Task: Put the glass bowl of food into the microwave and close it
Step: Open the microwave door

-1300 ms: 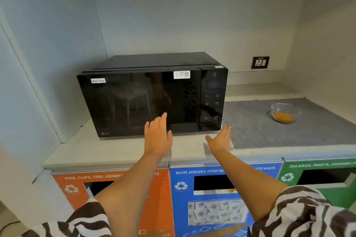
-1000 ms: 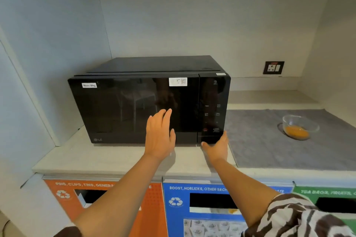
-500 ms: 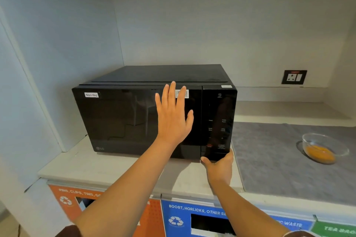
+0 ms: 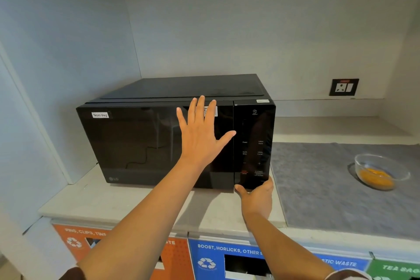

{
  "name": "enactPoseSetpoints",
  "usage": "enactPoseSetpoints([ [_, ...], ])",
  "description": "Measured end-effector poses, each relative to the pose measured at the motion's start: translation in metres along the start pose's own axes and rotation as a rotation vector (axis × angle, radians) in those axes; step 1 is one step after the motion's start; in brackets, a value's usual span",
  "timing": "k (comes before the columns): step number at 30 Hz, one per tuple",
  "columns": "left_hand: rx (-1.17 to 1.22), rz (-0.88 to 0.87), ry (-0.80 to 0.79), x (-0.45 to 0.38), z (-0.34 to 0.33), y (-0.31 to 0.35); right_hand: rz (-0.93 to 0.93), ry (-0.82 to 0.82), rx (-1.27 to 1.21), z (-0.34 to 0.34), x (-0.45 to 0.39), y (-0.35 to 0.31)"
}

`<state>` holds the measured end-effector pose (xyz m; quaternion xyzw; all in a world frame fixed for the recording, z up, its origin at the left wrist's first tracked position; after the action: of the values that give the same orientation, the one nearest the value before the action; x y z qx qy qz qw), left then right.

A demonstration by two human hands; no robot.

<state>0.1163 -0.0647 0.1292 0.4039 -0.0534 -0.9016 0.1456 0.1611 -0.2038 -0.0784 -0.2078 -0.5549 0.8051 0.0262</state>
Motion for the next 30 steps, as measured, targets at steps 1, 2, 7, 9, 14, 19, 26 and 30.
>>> enactPoseSetpoints([
  [1,0.001,0.002,-0.002,0.001,0.000,-0.001,-0.002,-0.002,0.010,0.000,0.000,0.000],
  [2,0.003,0.004,-0.005,0.003,0.000,-0.002,-0.005,-0.003,0.019,0.000,0.000,-0.001],
  [7,-0.011,0.005,-0.014,0.006,-0.002,-0.005,-0.009,-0.012,0.051,0.001,0.001,-0.001],
  [9,-0.030,-0.002,-0.016,0.006,-0.002,-0.006,-0.009,-0.010,0.056,0.001,0.001,-0.001],
  [14,-0.056,-0.007,-0.021,0.003,-0.002,-0.004,-0.008,-0.014,0.097,0.000,0.000,-0.001],
  [19,-0.064,-0.009,-0.026,0.000,-0.005,-0.001,-0.007,0.002,0.103,-0.001,-0.001,0.000],
  [26,-0.025,-0.042,0.068,0.003,0.003,0.007,-0.005,0.030,0.092,-0.002,-0.002,0.001],
  [30,-0.031,-0.029,0.022,0.001,0.005,0.007,0.015,0.022,0.071,-0.002,-0.004,0.002],
])
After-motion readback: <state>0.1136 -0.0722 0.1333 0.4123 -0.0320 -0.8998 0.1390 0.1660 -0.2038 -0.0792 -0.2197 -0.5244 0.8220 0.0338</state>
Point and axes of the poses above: each hand's wrist, its own x-axis away from the middle knuckle, its own z-axis out of the back of the hand, y = z × x, the point moved 3 cm from there along -x, towards the middle knuckle, and after that the axes turned 13 degrees about z, right-handed, at the moved point
